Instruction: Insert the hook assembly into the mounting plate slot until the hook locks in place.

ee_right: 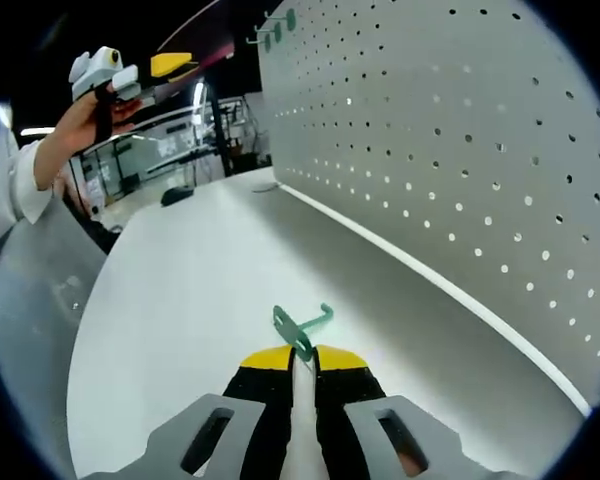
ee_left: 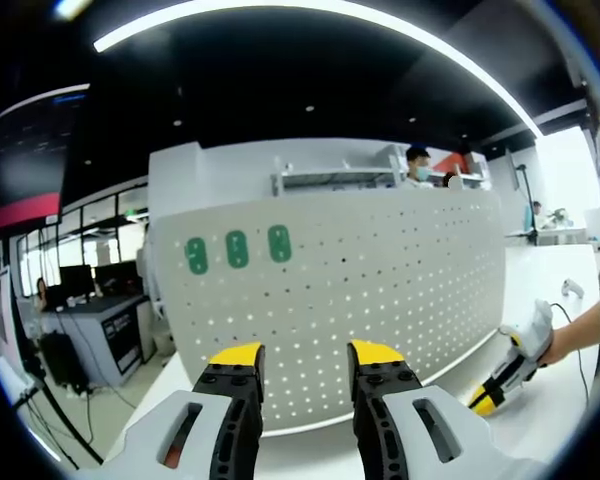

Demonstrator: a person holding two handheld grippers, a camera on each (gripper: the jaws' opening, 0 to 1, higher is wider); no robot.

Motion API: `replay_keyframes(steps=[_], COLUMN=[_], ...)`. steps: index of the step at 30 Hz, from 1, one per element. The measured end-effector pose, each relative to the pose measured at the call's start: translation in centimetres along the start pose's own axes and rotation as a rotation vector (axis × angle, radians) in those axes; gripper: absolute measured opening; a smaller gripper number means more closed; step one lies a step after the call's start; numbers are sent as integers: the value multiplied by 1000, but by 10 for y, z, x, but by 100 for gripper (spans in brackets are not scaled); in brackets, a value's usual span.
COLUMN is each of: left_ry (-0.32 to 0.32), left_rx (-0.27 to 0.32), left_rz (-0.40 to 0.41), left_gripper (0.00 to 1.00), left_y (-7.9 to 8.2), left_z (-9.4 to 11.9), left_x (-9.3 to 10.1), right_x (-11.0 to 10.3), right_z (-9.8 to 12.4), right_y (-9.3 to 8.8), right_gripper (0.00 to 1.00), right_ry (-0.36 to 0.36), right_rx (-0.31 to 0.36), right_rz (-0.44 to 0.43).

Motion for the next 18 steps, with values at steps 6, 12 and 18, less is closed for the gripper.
replay_keyframes(steps=[6, 12, 18], left_ry=[-6, -15, -20], left_rx=[-3, -4, -4], left_rz=[5, 3, 2], left_gripper=[35, 34, 34], left_y=[-2, -2, -2], left_z=[-1, -3, -3], left_x=[2, 5, 6], right_x=[-12, -17, -16], right_z=[3, 5, 4], right_y=[1, 3, 2], right_gripper=[5, 3, 2], right_ry=[42, 58, 51], right_rx=[7, 16, 22], right_rz=[-9, -6, -9])
Point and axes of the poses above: the point that each gripper's makers call its tool centre point, and the gripper's own axes: z roughly backward along the fingers, x roughly to its right, y roughly out of its top, the point moved 1 cm from there along z, roughly backward along the fingers, and after that the axes turned 6 degrees about -y, right-handed, at the moved point
